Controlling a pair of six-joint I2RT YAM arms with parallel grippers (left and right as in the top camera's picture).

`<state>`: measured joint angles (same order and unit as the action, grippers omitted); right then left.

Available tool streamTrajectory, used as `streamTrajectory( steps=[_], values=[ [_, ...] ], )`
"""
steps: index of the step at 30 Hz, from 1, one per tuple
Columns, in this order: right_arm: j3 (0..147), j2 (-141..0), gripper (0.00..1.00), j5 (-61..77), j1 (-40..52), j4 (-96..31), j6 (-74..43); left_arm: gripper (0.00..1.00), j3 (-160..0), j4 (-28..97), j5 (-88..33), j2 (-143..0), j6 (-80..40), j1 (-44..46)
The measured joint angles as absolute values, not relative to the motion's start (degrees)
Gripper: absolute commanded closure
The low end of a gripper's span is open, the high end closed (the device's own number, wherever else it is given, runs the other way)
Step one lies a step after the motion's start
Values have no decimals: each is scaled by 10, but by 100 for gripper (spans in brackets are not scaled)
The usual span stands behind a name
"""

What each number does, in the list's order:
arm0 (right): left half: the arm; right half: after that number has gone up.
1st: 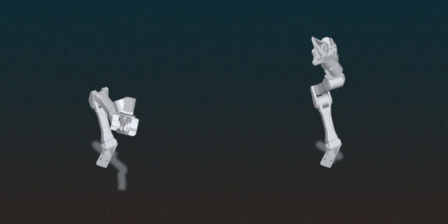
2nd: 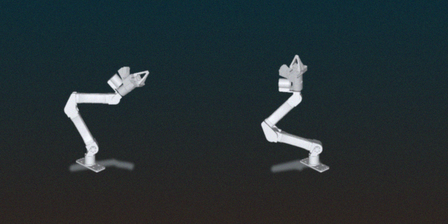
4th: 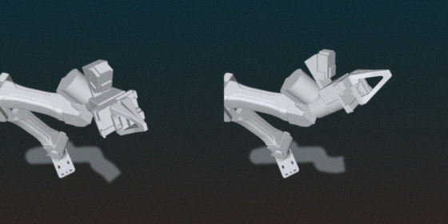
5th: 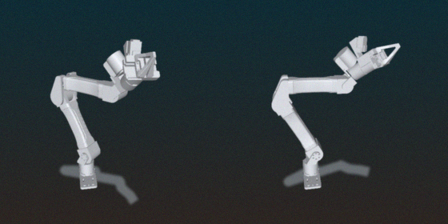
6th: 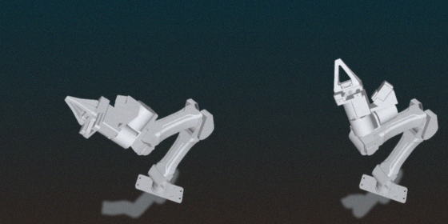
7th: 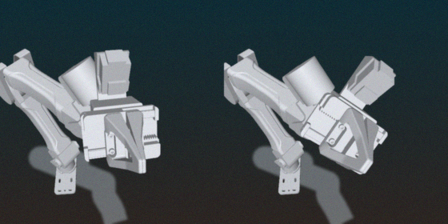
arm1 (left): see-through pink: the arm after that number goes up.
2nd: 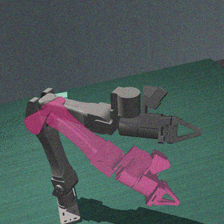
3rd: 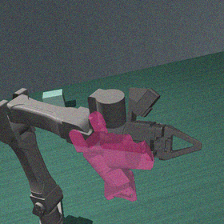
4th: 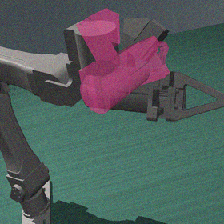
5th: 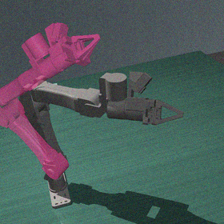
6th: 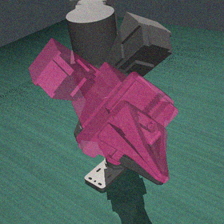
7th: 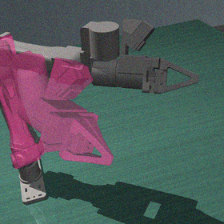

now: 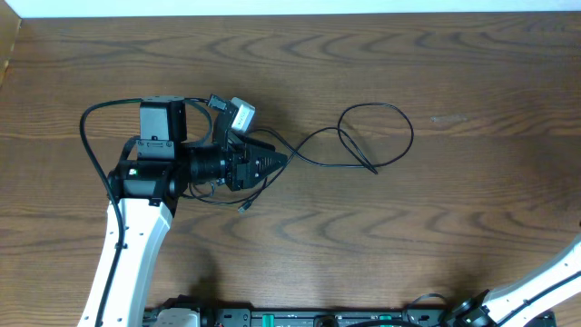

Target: Untangle cables

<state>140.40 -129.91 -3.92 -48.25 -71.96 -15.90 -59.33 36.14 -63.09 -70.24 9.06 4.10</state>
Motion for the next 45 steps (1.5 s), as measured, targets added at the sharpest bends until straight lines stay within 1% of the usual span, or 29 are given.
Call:
streamTrajectory(
  steps=[14,25,31,32,33,34,35,41,45],
  values=[
    [1404,-1318,99,-54,-480,-713,-154,53,-593,361,-631,-702,91,42],
    [1404,-1318,99,-34,-434,-677,-133,53,-593,360,-631,-702,91,42],
    [1404,-1318,99,-66,-409,-681,-131,53,-593,360,-631,-702,91,42],
    [1404,-1318,96,-72,-409,-684,-131,53,-593,360,-631,-702,91,42],
    [1404,-1318,76,-74,-409,-685,-131,53,-593,359,-631,-702,91,42],
    [1404,-1318,7,-79,-410,-688,-132,53,-593,359,-631,-702,91,42],
    [1404,-1318,1,-84,-412,-693,-130,53,-593,359,-631,-702,91,42],
    [1404,-1318,1,-102,-420,-716,-136,53,-593,360,-631,-702,91,42],
    [1404,-1318,1,-90,-419,-720,-139,53,-593,366,-631,-702,91,42]
  ],
)
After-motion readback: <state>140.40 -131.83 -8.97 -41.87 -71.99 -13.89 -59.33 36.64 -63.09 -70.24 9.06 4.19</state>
